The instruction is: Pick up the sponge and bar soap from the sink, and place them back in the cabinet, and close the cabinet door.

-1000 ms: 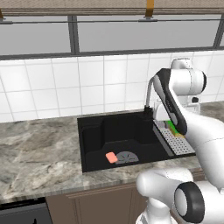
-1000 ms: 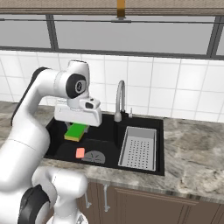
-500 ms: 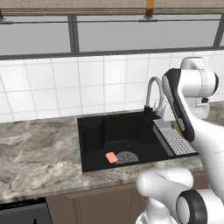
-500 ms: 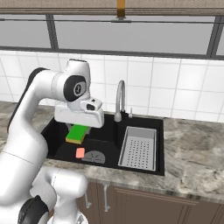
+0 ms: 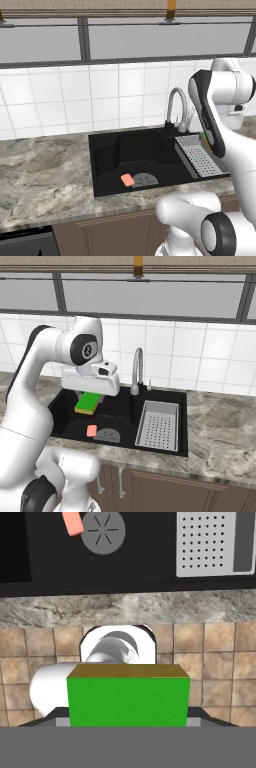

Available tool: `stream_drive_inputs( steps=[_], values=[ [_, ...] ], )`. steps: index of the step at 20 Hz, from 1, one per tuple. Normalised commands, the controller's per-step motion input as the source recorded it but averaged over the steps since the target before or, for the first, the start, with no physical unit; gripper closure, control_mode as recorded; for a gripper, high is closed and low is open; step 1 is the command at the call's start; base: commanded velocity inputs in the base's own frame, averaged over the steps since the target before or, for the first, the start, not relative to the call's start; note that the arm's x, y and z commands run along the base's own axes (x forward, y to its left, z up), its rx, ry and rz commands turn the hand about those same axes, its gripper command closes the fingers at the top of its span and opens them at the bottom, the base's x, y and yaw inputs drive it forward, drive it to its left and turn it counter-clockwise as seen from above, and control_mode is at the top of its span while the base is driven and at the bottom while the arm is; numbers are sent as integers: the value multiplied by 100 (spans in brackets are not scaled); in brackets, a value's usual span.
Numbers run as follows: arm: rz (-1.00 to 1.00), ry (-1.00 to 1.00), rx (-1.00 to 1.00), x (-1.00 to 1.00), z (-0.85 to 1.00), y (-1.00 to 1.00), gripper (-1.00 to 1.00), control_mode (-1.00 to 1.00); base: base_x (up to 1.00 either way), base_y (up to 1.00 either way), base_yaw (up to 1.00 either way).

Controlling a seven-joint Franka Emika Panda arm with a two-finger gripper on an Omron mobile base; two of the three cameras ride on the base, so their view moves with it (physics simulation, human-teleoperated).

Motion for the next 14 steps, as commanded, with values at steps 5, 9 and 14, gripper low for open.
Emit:
stream_drive_inputs(
  steps=[5, 9, 14],
  values=[
    [0, 0, 0, 0, 12, 0, 100, -100, 0, 0, 0],
    [1, 0, 0, 0, 11, 0, 100, -100, 0, 0, 0],
    [3, 0, 0, 0, 5, 0, 100, -100, 0, 0, 0]
  ],
)
